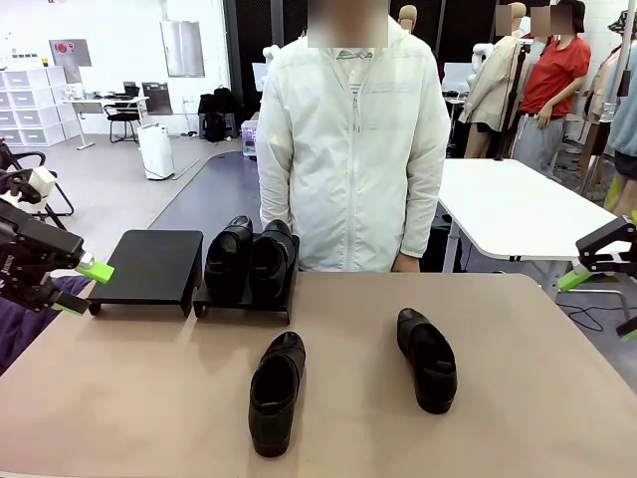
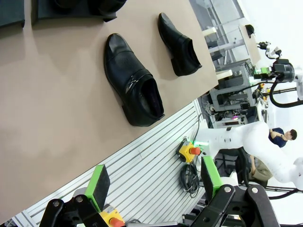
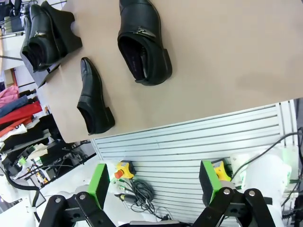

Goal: Organize the shoes by placing them on the stand.
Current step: Place the Shoe from the middle of the table onto the Shoes Stand.

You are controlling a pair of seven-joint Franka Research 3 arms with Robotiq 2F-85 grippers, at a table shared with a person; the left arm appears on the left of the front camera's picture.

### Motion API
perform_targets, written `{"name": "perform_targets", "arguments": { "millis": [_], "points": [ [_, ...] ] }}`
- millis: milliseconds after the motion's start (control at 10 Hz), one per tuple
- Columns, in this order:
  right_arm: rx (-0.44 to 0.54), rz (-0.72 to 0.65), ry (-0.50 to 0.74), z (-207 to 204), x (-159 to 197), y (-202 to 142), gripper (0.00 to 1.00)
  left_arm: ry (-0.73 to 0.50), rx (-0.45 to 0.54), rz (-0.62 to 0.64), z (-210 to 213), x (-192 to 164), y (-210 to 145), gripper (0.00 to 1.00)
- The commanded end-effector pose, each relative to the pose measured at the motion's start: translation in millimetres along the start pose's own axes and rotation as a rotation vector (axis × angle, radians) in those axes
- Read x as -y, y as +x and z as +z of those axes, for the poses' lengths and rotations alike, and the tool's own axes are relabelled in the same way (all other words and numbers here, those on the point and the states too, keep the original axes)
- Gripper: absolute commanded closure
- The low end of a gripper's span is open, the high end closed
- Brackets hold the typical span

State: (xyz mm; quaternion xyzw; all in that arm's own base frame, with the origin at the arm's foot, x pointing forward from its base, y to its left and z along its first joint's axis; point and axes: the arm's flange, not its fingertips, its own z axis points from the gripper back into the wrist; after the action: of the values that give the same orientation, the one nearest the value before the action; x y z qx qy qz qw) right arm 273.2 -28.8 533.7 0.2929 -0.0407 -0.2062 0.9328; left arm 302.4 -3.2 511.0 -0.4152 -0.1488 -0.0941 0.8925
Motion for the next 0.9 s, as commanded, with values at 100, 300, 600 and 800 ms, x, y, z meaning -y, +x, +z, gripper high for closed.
{"name": "perform_targets", "arguments": {
  "millis": [100, 300, 600, 800],
  "points": [
    [-0.003, 0.025, 0.030, 3, 0, 3, 0.00, -0.014, 0.000, -0.018, 0, -2, 0, 0.00],
    [-0.003, 0.025, 0.030, 3, 0, 3, 0.00, -0.014, 0.000, -0.018, 0, -2, 0, 0.00],
    [-0.003, 0.025, 0.030, 3, 0, 3, 0.00, 0.258, -0.103, 0.089, -78, 97, -5, 0.00],
    [-0.003, 0.025, 0.030, 3, 0, 3, 0.00, 0.394, -0.091, 0.265, -165, 144, 7, 0.00]
  ]
}}
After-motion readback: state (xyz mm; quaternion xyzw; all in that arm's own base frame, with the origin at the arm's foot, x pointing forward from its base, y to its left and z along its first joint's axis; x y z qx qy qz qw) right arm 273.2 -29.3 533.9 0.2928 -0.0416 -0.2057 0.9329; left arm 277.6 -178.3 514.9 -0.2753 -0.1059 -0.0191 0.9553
